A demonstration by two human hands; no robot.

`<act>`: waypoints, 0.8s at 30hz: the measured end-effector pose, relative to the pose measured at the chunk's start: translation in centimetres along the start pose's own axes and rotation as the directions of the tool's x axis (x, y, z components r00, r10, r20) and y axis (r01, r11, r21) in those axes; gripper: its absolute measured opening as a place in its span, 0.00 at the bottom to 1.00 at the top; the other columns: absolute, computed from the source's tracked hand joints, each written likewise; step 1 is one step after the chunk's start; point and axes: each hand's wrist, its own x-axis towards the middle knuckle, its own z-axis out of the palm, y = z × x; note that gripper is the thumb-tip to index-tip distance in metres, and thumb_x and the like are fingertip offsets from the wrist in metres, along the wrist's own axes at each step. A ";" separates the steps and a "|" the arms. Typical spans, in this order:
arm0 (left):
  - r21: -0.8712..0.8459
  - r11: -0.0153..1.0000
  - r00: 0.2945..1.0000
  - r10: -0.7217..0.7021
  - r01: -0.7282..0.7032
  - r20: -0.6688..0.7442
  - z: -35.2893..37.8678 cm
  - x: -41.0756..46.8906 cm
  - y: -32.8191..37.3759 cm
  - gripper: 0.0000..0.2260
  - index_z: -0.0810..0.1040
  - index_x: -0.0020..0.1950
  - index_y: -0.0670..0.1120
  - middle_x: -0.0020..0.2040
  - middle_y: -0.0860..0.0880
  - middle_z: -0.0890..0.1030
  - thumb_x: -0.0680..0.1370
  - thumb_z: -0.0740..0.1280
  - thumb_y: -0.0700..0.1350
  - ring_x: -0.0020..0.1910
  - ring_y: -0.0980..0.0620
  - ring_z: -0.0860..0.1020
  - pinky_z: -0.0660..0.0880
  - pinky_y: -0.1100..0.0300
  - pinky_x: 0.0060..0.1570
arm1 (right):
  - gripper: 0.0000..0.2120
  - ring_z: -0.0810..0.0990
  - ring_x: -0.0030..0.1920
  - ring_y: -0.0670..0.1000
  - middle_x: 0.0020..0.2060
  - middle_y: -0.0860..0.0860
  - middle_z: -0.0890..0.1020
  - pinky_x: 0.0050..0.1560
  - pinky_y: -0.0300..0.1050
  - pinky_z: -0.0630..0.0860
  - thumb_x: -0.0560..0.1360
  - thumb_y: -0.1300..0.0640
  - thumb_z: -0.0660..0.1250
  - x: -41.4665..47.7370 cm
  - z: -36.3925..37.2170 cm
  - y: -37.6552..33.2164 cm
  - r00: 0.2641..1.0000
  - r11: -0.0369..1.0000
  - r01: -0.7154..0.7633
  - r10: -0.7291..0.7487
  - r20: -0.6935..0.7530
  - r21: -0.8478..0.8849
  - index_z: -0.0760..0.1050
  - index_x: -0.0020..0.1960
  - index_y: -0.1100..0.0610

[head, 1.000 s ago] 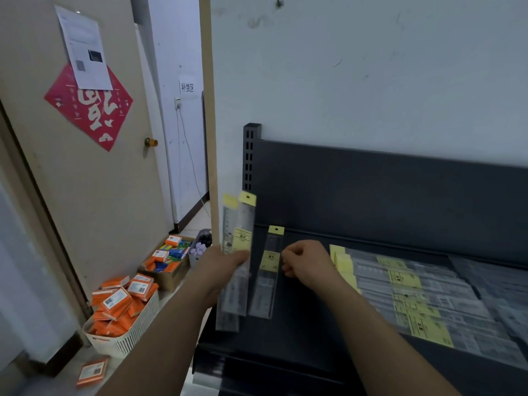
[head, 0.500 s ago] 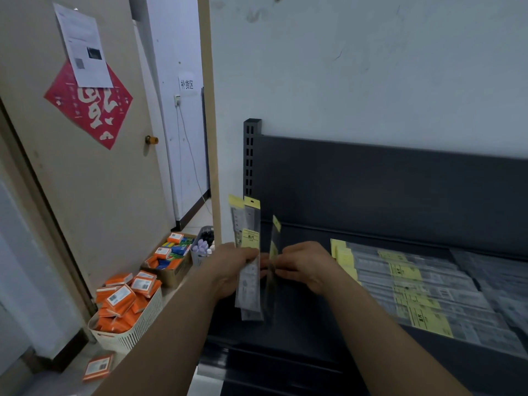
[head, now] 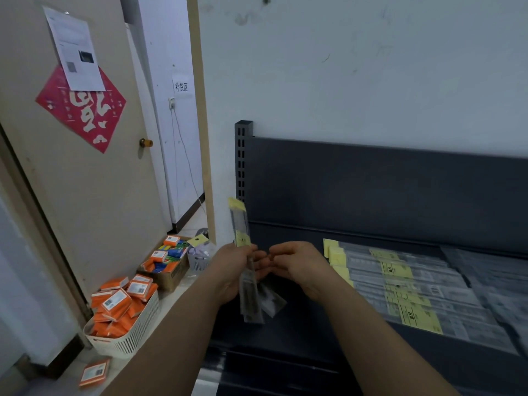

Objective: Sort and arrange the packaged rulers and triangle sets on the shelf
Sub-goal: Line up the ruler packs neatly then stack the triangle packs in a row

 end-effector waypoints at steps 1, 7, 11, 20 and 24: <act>0.032 0.998 0.998 0.052 -0.051 -0.032 -0.5 0.1 0.3 0.07 0.71 0.56 0.37 0.41 0.41 0.78 0.80 0.57 0.35 0.36 0.48 0.78 0.79 0.54 0.36 | 0.12 0.81 0.53 0.52 0.54 0.55 0.81 0.54 0.41 0.79 0.77 0.66 0.65 -0.2 -0.2 -0.1 0.999 0.992 0.047 -0.048 -0.006 -0.114 0.76 0.60 0.61; 0.179 0.982 0.958 0.112 -0.066 -0.263 -4.9 1.4 1.7 0.10 0.71 0.59 0.35 0.42 0.42 0.76 0.79 0.62 0.37 0.35 0.51 0.75 0.77 0.59 0.29 | 0.24 0.75 0.46 0.41 0.50 0.42 0.75 0.44 0.32 0.71 0.70 0.51 0.75 -1.2 0.6 0.1 0.964 0.747 0.255 -0.147 0.222 -0.613 0.76 0.64 0.53; 0.164 0.986 0.971 0.076 -0.039 -0.226 -6.6 1.0 1.0 0.12 0.71 0.61 0.39 0.44 0.40 0.77 0.78 0.64 0.36 0.35 0.51 0.77 0.76 0.61 0.26 | 0.27 0.72 0.50 0.42 0.54 0.44 0.71 0.49 0.34 0.69 0.69 0.50 0.76 -1.0 0.9 0.3 0.961 0.691 0.270 -0.150 0.233 -0.670 0.75 0.66 0.53; -0.252 0.963 0.995 0.100 -0.093 0.015 -5.4 -0.4 1.6 0.17 0.78 0.56 0.39 0.44 0.40 0.82 0.69 0.72 0.39 0.28 0.54 0.77 0.78 0.63 0.26 | 0.15 0.80 0.47 0.44 0.49 0.46 0.81 0.46 0.41 0.79 0.74 0.53 0.70 -1.3 0.3 -0.2 0.952 0.807 0.269 -0.141 0.271 -0.526 0.76 0.60 0.50; -0.250 0.946 0.978 0.208 -0.207 -0.021 -3.9 -0.8 1.5 0.11 0.78 0.58 0.42 0.52 0.42 0.81 0.76 0.68 0.40 0.33 0.55 0.76 0.78 0.61 0.31 | 0.10 0.84 0.42 0.54 0.45 0.58 0.84 0.43 0.50 0.82 0.80 0.62 0.61 -1.7 -0.1 -0.8 0.976 0.994 0.107 -0.099 0.192 -0.032 0.76 0.59 0.58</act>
